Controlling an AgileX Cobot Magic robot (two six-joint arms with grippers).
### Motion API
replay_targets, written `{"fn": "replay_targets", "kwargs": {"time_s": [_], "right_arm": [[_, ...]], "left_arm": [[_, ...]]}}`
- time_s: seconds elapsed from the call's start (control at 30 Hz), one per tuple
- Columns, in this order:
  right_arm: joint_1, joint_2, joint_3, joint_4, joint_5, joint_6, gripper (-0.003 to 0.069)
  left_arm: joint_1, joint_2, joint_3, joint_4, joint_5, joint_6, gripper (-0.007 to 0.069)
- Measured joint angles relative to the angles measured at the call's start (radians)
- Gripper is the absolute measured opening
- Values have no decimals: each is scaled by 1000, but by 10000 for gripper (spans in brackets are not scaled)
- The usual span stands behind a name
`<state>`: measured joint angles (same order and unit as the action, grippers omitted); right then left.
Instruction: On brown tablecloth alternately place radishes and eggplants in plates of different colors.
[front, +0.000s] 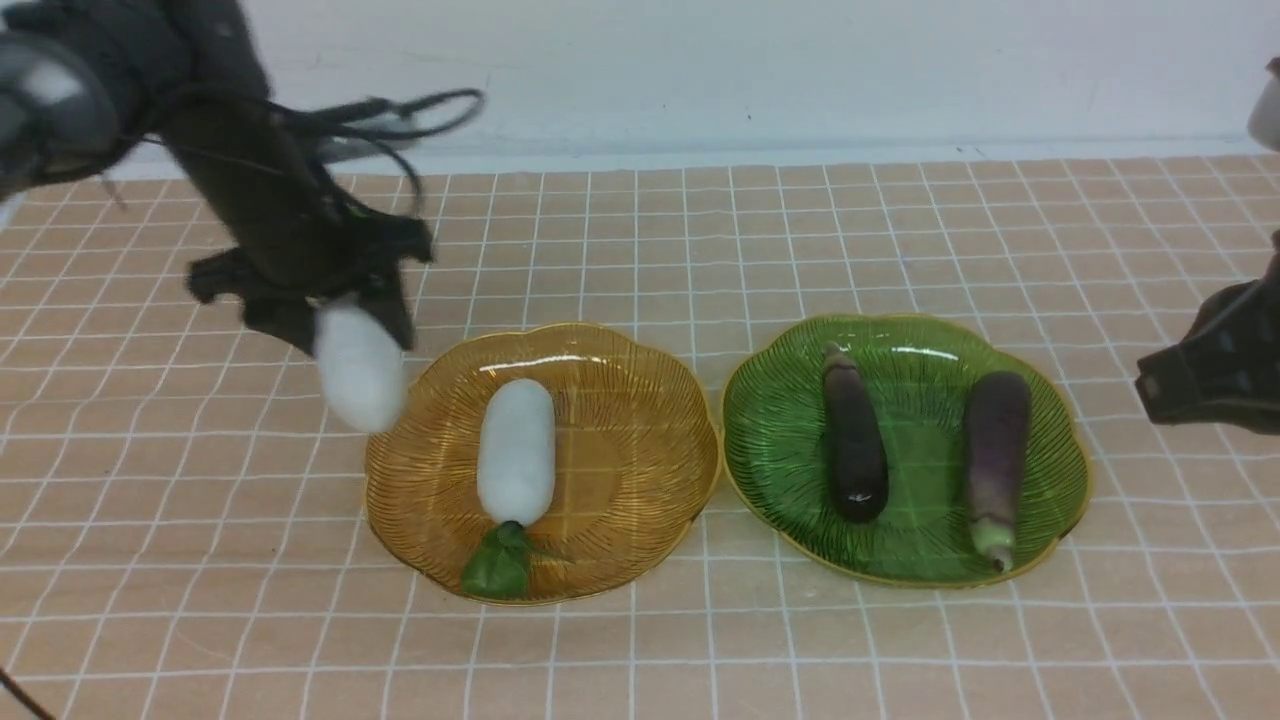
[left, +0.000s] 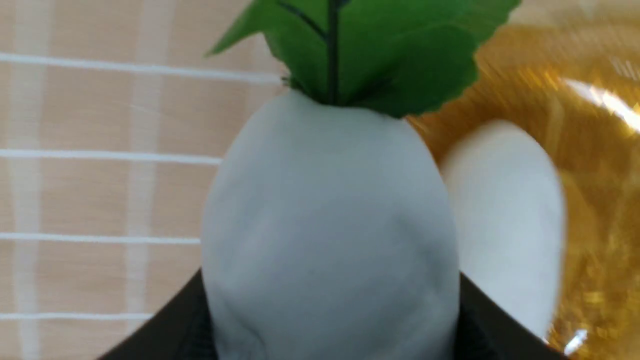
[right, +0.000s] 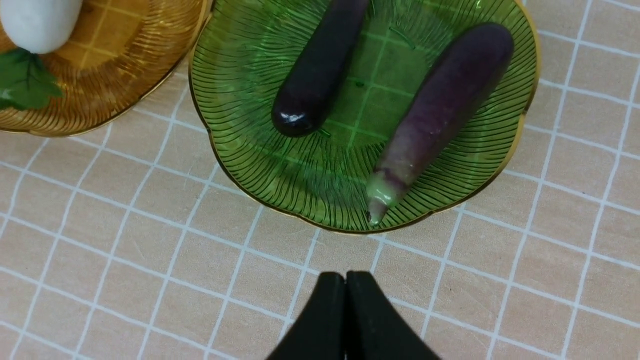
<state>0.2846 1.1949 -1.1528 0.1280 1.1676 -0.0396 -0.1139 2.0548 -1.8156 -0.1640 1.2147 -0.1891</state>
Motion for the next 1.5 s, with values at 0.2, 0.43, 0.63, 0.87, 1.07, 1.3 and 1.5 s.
{"fn": "replay_targets", "kwargs": {"time_s": [0.2, 0.43, 0.63, 0.87, 1.07, 1.3, 1.5], "right_arm": [[0, -1, 0, -26, 76, -23, -15], [0, -161, 51, -54, 80, 4, -15], [0, -510, 315, -110, -23, 69, -15], [0, -887, 767, -117, -633, 98, -15], [0, -925, 880, -128, -988, 94, -15], [0, -925, 889, -128, -1002, 94, -15], [0, -926, 907, -128, -1005, 94, -15]], "left_arm": [[-116, 76, 5, 130, 8, 11, 468], [-115, 76, -15, 146, 8, 0, 597], [-115, 73, -84, 126, 8, 12, 391], [-115, 72, -88, 78, 8, 100, 15], [-115, 70, -88, 74, 8, 114, -3], [-115, 70, -88, 74, 8, 120, -3], [-115, 70, -88, 74, 8, 121, -3]]}}
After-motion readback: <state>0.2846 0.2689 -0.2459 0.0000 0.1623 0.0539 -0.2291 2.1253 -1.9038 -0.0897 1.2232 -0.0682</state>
